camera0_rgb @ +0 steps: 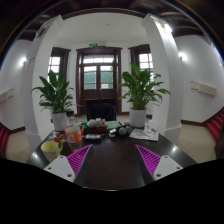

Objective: Pour water

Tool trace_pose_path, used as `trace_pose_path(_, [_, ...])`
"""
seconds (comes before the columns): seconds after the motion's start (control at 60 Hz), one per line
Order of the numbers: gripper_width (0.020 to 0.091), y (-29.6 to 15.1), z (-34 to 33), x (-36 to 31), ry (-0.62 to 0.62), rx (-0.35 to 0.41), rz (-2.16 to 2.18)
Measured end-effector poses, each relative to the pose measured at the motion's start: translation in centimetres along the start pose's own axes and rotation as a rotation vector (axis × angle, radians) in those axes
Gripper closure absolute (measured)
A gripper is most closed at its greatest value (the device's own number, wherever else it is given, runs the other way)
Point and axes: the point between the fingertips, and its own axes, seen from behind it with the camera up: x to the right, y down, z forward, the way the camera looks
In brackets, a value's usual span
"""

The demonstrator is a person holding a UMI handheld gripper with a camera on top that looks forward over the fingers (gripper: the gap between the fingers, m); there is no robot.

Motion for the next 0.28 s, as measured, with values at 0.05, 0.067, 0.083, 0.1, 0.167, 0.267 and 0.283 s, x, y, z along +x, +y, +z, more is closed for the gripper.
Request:
trace_pose_path(0.05, [0.0262, -0.9, -0.6, 0.4, 0.011, 0.014, -0.010])
trace_pose_path(0.067, [0.0262, -1.1, -0.7, 0.6, 0.015, 0.019, -0.013])
trace_pose_path(0.083, [0.0261, -1.3, -0.9, 0.8, 0.019, 0.023, -0.013])
trace_pose_path(0.1, [0.0263, -1.5, -1.0, 0.9, 0.023, 0.026, -0.013])
trace_pose_path(0.167, [0.0264, -2.2, -1.4, 1.4, 0.036, 0.040, -0.011])
trace_pose_path(0.267, [0.0262, -2.8, -1.8, 1.5, 0.036, 0.053, -0.005])
trace_pose_path(0.283, [0.0258, -2.8, -1.8, 1.5, 0.034, 0.054, -0.004])
